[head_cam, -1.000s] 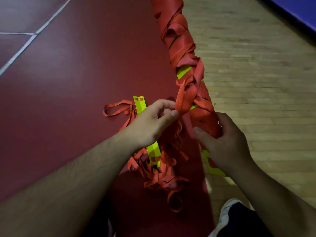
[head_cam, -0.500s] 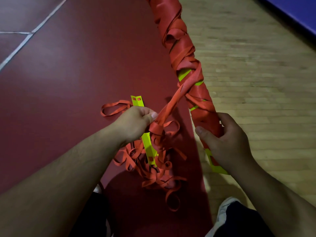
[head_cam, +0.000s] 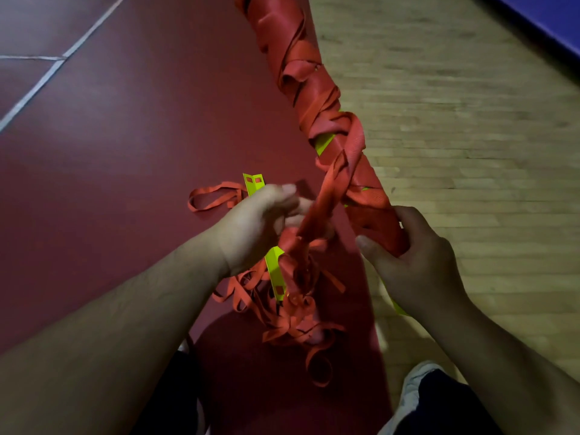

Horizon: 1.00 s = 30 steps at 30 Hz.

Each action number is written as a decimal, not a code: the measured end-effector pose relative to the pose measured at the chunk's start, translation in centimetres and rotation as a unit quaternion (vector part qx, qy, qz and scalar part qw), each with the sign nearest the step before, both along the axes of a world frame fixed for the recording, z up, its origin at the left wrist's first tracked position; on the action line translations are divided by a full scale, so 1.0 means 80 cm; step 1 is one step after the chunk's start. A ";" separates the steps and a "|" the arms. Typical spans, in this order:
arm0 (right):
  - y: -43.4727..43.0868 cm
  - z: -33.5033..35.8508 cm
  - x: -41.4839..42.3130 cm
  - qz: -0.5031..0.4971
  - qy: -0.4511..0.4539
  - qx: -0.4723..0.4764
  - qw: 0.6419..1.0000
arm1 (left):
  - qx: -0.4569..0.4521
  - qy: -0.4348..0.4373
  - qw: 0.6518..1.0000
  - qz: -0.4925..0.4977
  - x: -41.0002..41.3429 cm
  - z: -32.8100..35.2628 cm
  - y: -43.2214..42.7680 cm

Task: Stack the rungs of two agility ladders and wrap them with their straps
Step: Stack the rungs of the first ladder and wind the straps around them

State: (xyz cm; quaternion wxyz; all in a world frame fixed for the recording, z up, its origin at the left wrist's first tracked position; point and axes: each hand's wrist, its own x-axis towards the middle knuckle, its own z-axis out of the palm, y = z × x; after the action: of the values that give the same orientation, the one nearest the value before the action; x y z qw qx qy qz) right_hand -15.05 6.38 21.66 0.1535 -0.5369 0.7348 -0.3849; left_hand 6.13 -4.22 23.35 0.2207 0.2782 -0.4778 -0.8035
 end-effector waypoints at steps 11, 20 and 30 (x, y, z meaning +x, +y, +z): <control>0.000 -0.007 -0.003 0.016 -0.034 0.017 0.999 | -0.197 -0.130 0.966 0.103 -0.008 0.005 0.005; -0.001 -0.008 -0.005 0.047 -0.094 0.023 0.994 | -0.287 -0.160 0.923 0.203 -0.002 0.007 -0.008; 0.000 -0.012 -0.005 0.036 -0.073 0.046 0.996 | -0.290 -0.180 0.915 0.216 -0.006 0.008 -0.010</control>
State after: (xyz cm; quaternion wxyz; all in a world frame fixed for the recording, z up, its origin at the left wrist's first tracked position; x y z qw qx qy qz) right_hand -15.41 6.37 20.69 0.2450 -0.5255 0.7190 -0.3834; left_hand 5.66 -5.00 23.99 0.3699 0.4381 -0.6501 -0.4986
